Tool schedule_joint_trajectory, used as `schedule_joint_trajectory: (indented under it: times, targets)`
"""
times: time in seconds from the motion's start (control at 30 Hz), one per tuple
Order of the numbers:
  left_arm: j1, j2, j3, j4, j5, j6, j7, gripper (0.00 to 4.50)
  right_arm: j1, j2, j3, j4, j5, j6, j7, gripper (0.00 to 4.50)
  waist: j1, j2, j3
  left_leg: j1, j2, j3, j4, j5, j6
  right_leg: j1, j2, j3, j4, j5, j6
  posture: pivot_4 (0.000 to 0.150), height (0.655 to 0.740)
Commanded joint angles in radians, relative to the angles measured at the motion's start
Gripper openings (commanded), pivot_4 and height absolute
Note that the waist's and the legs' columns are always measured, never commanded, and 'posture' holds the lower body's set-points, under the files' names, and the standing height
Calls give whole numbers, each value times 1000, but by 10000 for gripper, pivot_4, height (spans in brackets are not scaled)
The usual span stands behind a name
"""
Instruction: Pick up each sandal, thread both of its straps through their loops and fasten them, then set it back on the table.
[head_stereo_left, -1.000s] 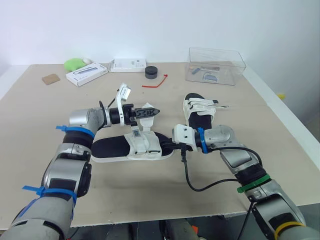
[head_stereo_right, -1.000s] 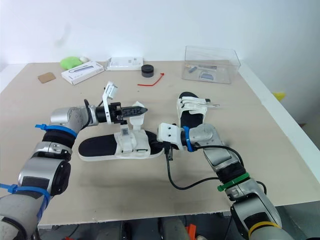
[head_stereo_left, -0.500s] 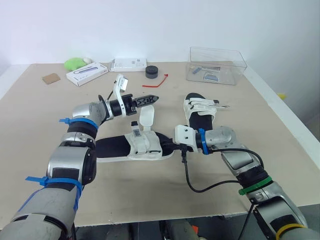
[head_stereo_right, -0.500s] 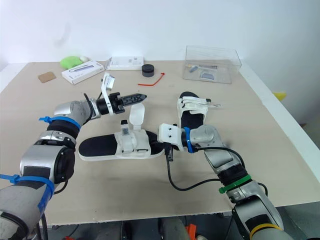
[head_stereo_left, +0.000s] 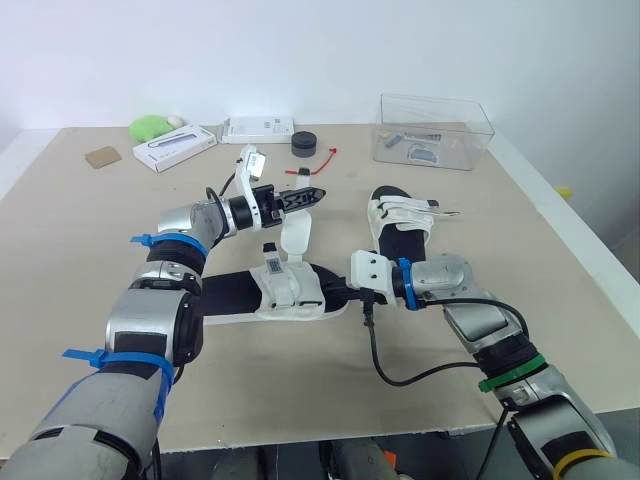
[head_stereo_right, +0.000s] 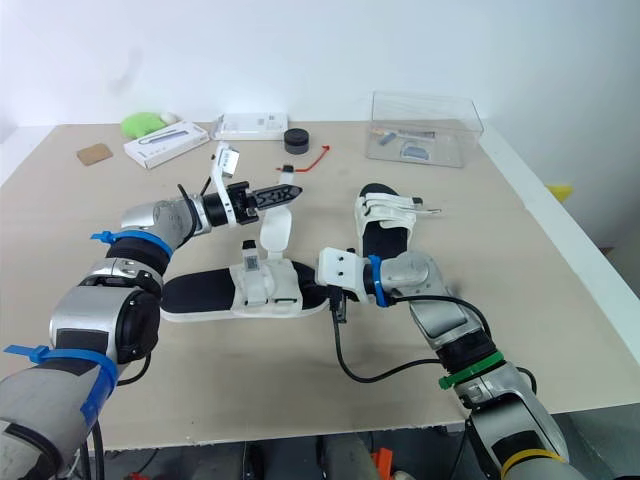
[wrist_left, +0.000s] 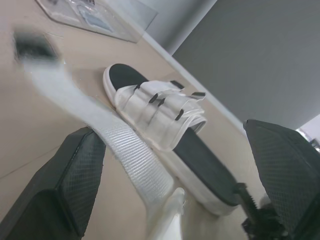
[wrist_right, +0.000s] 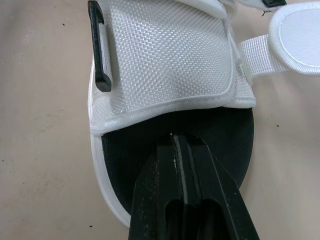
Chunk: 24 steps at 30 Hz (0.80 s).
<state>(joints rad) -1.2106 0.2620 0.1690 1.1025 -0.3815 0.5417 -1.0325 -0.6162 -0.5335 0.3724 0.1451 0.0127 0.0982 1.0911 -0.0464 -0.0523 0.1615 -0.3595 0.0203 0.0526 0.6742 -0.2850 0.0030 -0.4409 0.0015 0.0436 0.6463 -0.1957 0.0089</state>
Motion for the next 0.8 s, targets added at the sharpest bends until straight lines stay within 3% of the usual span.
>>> schedule_joint_trajectory:
  times: [0.03,0.37,0.5,0.57,0.73,0.8]
  targets:
    - [-18,8,0,7,21,-27,-6,44373,18,-22,27,49,-58,32,3,0,0,0,0,0,0,0,0,0,0,0,0,0,0,0,0,1500,7400]
    - [-39,8,51,31,0,-18,5,44373,13,-21,33,55,-59,28,9,0,0,0,0,0,0,0,0,0,0,0,0,0,0,0,0,1500,7400]
    - [-36,4,48,13,4,23,-30,27894,11,-19,35,58,-59,27,8,0,0,0,0,0,0,0,0,0,0,0,0,0,0,0,0,1500,7400]
    - [-33,3,44,10,13,29,-26,16226,12,-18,37,57,-59,27,8,0,0,0,0,0,0,0,0,0,0,0,0,0,0,0,0,1500,7400]
    - [-27,3,23,1,33,22,-47,551,6,-15,40,68,-60,21,8,0,0,0,0,0,0,0,0,0,0,0,0,0,0,0,0,1500,7400]
    - [-28,4,14,-7,43,2,-50,551,5,-14,41,70,-60,20,9,0,0,0,0,0,0,0,0,0,0,0,0,0,0,0,0,1500,7400]
